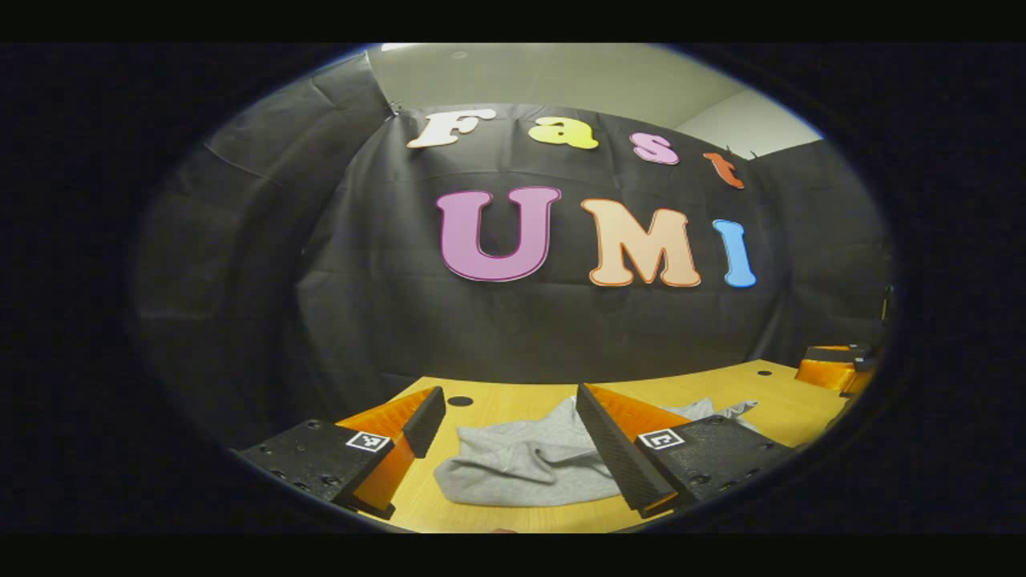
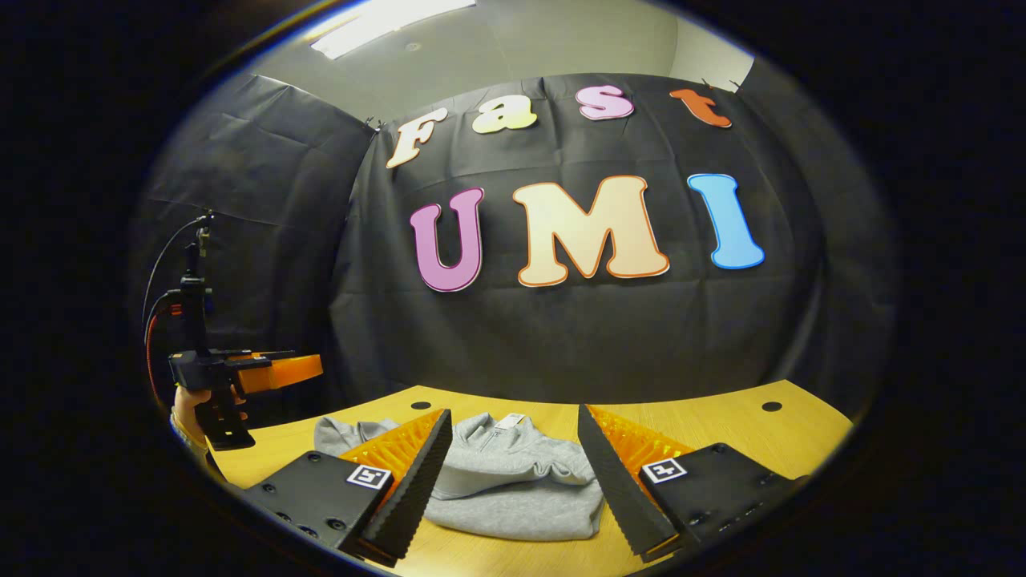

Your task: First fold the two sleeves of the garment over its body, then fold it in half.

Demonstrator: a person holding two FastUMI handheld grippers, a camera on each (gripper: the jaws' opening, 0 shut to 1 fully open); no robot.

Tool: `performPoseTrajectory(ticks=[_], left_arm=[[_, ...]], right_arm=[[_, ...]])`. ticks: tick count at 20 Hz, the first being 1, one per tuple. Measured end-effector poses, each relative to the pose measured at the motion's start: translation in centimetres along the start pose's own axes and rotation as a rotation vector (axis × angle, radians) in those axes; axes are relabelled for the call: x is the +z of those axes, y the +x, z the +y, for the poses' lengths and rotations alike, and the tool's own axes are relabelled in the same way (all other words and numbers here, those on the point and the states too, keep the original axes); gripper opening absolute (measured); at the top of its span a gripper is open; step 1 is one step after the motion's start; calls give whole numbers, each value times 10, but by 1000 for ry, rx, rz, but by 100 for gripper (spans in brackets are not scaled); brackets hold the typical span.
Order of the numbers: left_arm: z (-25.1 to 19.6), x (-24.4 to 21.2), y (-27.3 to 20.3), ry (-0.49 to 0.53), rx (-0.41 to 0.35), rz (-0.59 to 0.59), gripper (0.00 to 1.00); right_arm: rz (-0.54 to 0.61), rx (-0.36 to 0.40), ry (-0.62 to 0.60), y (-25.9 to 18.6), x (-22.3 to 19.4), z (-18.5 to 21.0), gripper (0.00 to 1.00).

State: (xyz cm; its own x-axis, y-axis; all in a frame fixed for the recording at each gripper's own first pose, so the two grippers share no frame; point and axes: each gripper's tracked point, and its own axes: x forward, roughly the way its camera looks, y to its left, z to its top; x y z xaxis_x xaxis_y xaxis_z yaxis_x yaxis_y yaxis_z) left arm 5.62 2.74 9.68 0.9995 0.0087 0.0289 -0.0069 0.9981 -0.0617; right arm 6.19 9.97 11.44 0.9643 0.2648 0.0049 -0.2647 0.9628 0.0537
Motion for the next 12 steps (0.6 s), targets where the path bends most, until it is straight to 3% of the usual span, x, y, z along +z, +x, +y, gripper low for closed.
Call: performPoseTrajectory(ticks=[6, 9, 12], left_arm=[[11, -27, -50, -36, 35, -33, 93], [5, -39, -58, -89, 26, -38, 93], [2, -47, -55, -68, 15, -15, 94]], right_arm=[[-8, 13, 35, -46, -35, 10, 97], [15, 4, 2, -53, -60, 11, 97], [62, 17, 17, -52, -78, 17, 97]])
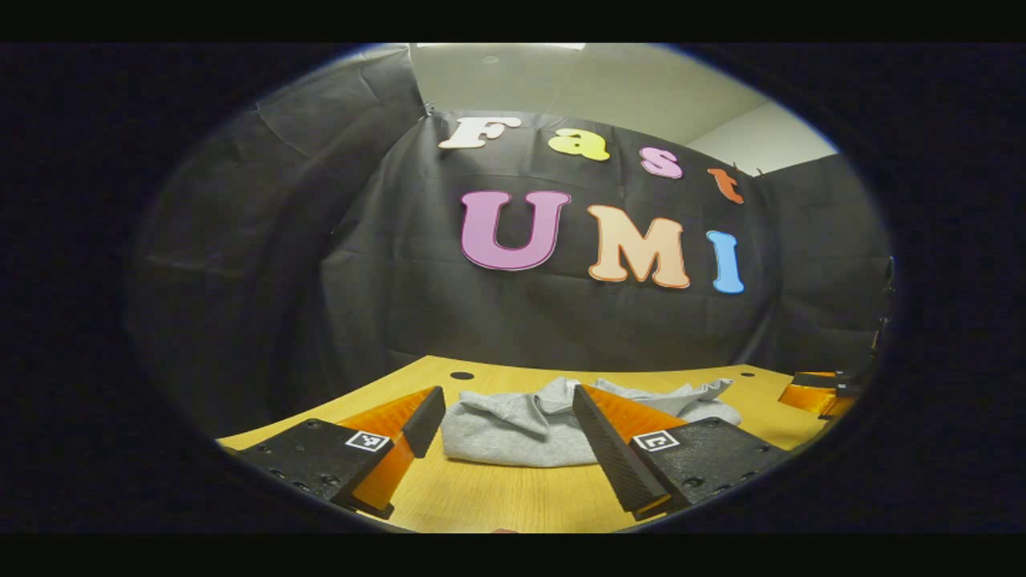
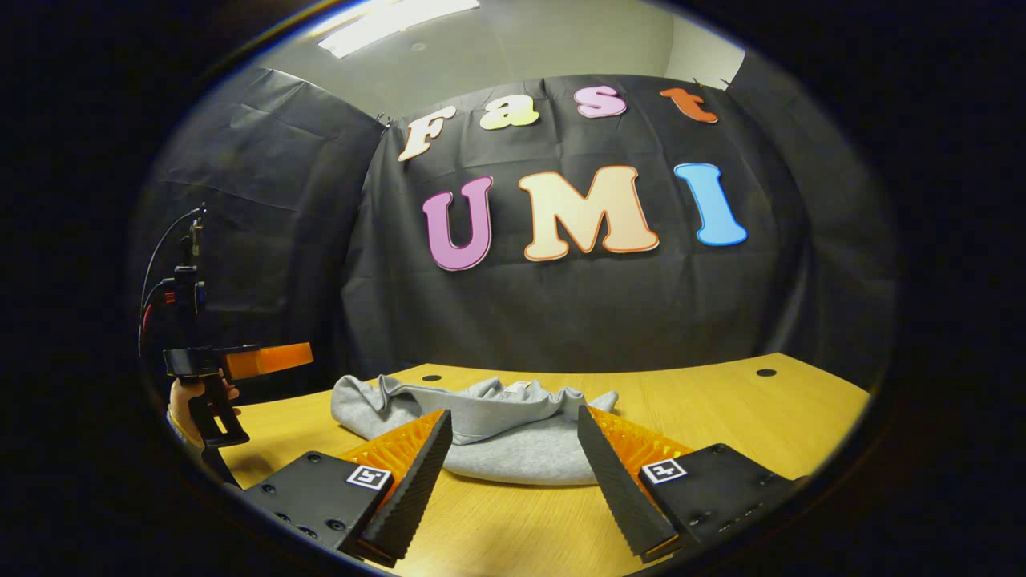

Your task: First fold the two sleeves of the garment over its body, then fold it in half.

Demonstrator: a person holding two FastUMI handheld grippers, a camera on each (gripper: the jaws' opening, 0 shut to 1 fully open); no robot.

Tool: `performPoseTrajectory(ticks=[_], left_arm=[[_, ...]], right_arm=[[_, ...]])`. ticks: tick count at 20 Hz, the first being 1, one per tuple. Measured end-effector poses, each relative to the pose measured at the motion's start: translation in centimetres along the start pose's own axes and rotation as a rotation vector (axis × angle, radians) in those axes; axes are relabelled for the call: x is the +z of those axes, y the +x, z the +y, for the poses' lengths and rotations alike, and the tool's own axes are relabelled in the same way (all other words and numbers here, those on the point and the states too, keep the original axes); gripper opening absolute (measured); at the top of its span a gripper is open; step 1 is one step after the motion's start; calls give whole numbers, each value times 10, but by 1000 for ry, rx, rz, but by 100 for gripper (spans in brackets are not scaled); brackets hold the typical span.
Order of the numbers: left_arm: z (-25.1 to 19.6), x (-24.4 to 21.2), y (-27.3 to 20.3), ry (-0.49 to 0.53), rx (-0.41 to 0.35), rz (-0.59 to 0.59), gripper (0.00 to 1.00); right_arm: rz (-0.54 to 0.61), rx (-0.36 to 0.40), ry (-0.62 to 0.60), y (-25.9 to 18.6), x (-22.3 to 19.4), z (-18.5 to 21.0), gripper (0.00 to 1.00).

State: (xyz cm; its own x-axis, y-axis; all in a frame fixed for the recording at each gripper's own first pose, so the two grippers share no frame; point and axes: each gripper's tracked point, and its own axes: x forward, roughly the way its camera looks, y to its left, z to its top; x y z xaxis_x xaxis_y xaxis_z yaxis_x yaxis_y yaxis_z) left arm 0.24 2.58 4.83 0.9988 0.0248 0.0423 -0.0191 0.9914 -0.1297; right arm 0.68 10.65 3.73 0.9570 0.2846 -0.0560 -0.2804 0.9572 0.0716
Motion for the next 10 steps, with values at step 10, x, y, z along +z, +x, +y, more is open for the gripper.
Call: performPoseTrajectory(ticks=[10], left_arm=[[4, 2, -1, 48, 24, -11, 94]], right_arm=[[-10, -24, -25, 0, 4, -9, 97]])
